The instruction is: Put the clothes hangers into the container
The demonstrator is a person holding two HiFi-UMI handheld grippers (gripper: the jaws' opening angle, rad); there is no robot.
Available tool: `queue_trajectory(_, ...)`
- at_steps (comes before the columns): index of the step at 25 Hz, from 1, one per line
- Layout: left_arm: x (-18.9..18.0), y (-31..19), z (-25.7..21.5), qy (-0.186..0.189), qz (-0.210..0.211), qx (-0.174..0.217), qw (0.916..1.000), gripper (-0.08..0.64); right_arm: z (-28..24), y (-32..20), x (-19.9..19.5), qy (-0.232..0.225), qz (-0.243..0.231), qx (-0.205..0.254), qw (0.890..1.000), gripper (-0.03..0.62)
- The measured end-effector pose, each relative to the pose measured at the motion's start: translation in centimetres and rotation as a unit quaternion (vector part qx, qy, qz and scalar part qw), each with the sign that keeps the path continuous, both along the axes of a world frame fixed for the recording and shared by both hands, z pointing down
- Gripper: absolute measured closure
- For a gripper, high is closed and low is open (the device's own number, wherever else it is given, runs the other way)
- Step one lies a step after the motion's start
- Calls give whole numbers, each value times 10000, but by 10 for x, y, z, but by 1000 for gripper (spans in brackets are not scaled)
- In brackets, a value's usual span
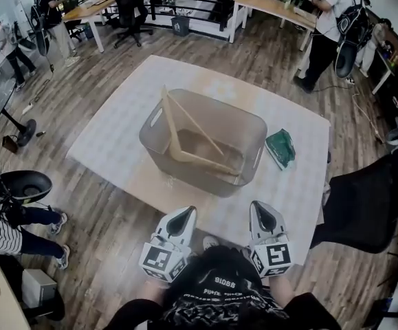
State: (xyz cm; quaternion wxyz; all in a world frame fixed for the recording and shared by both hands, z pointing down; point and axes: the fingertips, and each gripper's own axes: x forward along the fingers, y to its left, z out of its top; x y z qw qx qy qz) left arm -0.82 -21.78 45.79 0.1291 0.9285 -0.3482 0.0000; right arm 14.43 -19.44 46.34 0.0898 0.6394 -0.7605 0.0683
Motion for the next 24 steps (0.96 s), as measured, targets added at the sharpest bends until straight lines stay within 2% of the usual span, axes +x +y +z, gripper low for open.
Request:
queue_trajectory(6,0,3,5,-90,-48,-30,9999,540,7,1,0,106,-2,-37,9999,586)
queue_trajectory(24,-12,4,11,-261,-120,-110,9995,540,20,-2,-12,57,-193,-159,9997,586)
